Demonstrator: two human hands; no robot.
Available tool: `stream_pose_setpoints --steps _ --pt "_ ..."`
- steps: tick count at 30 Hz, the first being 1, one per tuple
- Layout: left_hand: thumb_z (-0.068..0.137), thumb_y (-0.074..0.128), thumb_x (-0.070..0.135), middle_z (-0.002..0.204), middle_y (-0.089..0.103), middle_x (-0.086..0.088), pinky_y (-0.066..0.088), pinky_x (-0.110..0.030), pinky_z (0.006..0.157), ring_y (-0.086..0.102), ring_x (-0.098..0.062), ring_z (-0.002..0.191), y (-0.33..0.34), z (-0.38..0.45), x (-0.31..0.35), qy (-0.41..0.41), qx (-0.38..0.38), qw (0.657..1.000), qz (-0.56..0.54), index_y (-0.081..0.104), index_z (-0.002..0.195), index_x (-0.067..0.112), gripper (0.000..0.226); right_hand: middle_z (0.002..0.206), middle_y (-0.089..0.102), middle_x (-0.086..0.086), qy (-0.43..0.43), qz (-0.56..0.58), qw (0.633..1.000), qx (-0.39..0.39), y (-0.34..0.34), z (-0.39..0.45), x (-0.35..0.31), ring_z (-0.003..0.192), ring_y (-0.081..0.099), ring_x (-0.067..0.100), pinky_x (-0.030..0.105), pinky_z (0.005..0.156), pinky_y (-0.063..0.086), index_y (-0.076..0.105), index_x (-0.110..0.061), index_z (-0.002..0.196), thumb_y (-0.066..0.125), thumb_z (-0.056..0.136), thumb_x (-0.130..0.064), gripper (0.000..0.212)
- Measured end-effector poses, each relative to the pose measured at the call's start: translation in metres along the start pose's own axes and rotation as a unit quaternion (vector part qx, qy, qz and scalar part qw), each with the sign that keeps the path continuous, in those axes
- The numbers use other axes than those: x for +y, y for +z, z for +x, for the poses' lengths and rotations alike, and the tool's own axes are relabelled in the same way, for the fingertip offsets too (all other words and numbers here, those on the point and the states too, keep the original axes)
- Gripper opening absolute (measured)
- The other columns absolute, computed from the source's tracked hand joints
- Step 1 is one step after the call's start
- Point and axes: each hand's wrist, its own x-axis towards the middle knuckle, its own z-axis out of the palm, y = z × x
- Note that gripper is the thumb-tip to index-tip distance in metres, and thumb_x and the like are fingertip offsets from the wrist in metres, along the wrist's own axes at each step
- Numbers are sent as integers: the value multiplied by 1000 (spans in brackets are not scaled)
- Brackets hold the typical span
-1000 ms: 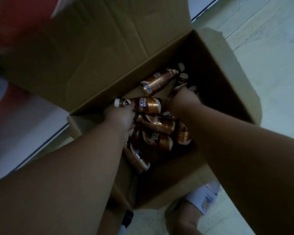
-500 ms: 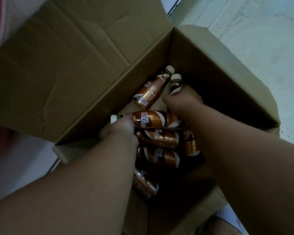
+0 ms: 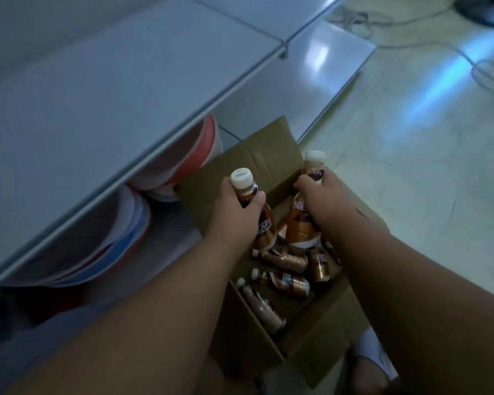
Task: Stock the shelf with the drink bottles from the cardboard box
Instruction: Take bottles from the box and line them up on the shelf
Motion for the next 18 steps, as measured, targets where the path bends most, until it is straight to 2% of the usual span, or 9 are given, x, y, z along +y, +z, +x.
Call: stream_pose_setpoints --steps 2,4,5,8,10,13,16,18 --pt "85 63 35 101 57 11 45 -37 88 57 -15 101 -36 -20 27 16 27 997 -71 46 104 38 26 87 67 2 -52 17 998 7 10 -32 -38 76 68 20 32 59 52 59 -27 95 62 82 -42 21" --pt "79 62 38 100 61 3 49 -44 88 61 -18 95 -73 -39 50 20 61 988 -141 50 99 40 24 88 68 2 -98 28 995 1 21 -64 -73 79 68 20 37 67 55 62 -25 101 62 81 -51 33" --pt "77 63 39 96 62 3 50 -42 85 62 -18 91 -91 -48 59 40 84 985 -148 52 97 38 24 88 69 2 -115 35 993 -3 27 -79 -88 78 69 20 38 69 56 63 -25 100 62 79 -54 36" --pt "74 64 44 80 64 7 50 -32 68 63 -10 75 -146 -72 78 122 155 976 -90 57 85 28 20 77 71 0 -158 80 984 -35 49 -117 -125 70 71 20 40 67 57 66 -26 90 64 74 -55 33" --pt "72 64 41 73 66 3 53 -34 63 65 -12 68 -181 -85 88 144 162 974 -65 59 78 24 19 77 72 -3 -185 101 976 -60 69 -138 -143 69 72 16 40 65 58 66 -29 91 65 73 -57 33" --pt "74 61 33 68 69 -3 58 -45 66 67 -20 64 -233 -93 97 159 177 971 -32 60 76 18 15 88 73 -1 -210 133 966 -78 105 -163 -166 81 72 19 46 76 59 63 -29 99 65 77 -54 34" --pt "69 58 31 67 69 -3 58 -45 69 66 -19 64 -275 -88 101 166 206 964 -7 63 74 13 19 86 74 1 -238 146 956 -89 137 -174 -187 81 72 18 50 82 56 62 -28 94 66 83 -45 21" --pt "66 57 32 69 70 -4 57 -43 68 67 -20 66 -294 -79 101 173 226 959 -13 63 77 11 24 82 74 -2 -259 136 952 -91 155 -179 -201 79 72 17 49 82 57 62 -29 90 67 79 -49 23"
